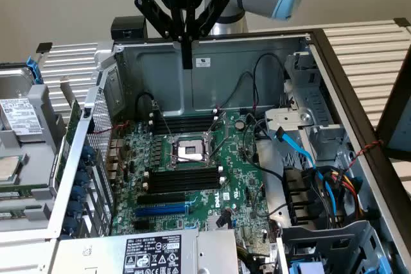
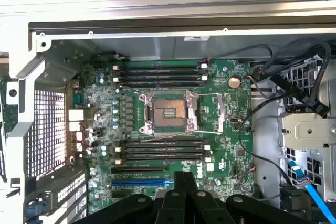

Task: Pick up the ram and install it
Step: 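Reach for the ram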

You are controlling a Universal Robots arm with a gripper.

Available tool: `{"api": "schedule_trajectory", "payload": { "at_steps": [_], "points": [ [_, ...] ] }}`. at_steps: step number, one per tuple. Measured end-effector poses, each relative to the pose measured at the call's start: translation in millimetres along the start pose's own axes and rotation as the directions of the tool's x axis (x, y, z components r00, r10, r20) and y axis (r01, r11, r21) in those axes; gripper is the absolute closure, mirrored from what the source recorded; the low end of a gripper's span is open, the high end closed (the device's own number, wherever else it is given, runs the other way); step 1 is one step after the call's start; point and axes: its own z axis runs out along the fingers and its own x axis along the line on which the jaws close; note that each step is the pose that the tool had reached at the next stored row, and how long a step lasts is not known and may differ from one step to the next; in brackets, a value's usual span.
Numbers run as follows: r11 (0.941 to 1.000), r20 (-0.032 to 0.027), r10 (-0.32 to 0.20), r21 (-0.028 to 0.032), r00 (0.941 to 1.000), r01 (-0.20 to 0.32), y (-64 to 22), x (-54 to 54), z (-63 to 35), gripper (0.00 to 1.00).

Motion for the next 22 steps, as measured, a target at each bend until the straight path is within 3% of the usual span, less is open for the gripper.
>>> {"api": "schedule_trajectory", "payload": {
  "at_steps": [15,18,20,21,22],
  "points": [
    [1.0000,-0.0011,0.000,0.0003,1.0000,0.000,-0.1,1.2,-0.1,0.89],
    [1.0000,-0.0067,0.000,0.0000,1.0000,0.000,-0.8,12.3,-0.3,0.89],
    [1.0000,-0.0092,0.000,-0.0002,1.0000,0.000,-1.2,21.6,-0.5,0.76],
    [1.0000,-0.0103,0.000,-0.0002,0.9999,0.000,-1.4,26.0,-0.6,0.76],
    [1.0000,-0.0112,0.001,-0.0002,0.9999,-0.001,-1.5,30.4,-0.7,0.70]
  ]
}}
